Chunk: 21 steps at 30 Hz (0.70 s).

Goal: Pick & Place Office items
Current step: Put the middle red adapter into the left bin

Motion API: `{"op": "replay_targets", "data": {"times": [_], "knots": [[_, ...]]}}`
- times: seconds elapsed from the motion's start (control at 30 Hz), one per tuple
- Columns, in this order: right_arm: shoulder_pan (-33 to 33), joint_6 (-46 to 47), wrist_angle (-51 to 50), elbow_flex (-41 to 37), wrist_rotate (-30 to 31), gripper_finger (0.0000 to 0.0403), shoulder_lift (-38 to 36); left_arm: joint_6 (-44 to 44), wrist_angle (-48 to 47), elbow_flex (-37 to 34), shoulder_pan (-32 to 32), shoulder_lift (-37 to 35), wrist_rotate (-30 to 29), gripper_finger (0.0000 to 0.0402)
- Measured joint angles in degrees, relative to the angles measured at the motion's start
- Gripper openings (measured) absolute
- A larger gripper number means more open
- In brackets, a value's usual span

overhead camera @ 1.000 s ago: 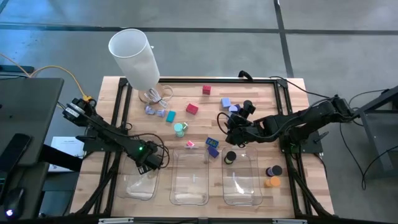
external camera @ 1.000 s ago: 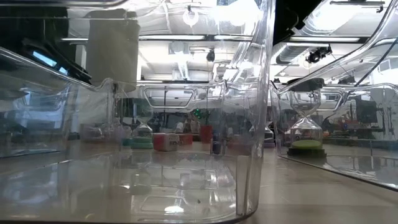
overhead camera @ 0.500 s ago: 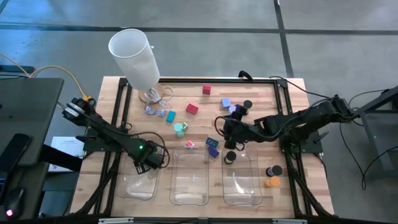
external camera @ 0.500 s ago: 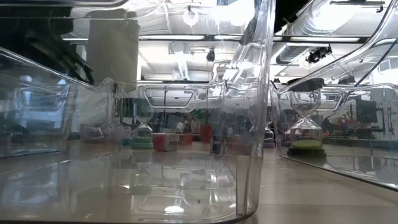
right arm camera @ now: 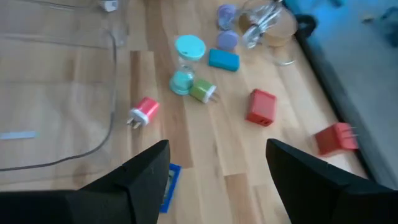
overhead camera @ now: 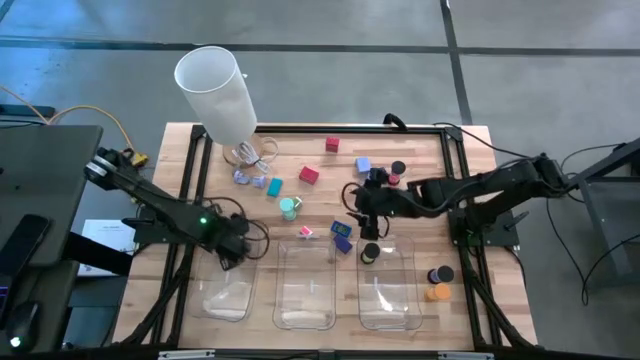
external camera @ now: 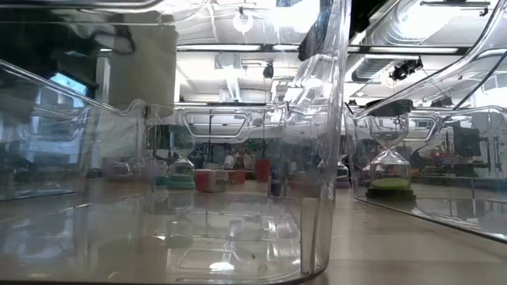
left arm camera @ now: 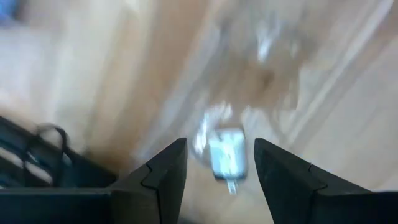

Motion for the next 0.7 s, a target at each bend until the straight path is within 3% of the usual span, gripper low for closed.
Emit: {"op": "replay_targets", "data": {"times": [0.27,0.43,0.7], "knots": [[-6.4,-5.9,6.7,0.1,-7.0,0.0256,2.3,2.7,6.7,0.0,-0.1,-10.8,-18.2,0.0177],[-9.0,-8.0,11.6,-0.1,-13.0,0.0256,3.8,8.8,13.3,0.0,-0.1,-14.2,-20.2,0.0177],[-11.6,-10.7,17.3,-0.1,-15.4,0.0256,7.1,16.0,22.6,0.0,-0.1,-14.8,-24.4,0.0177]]}}
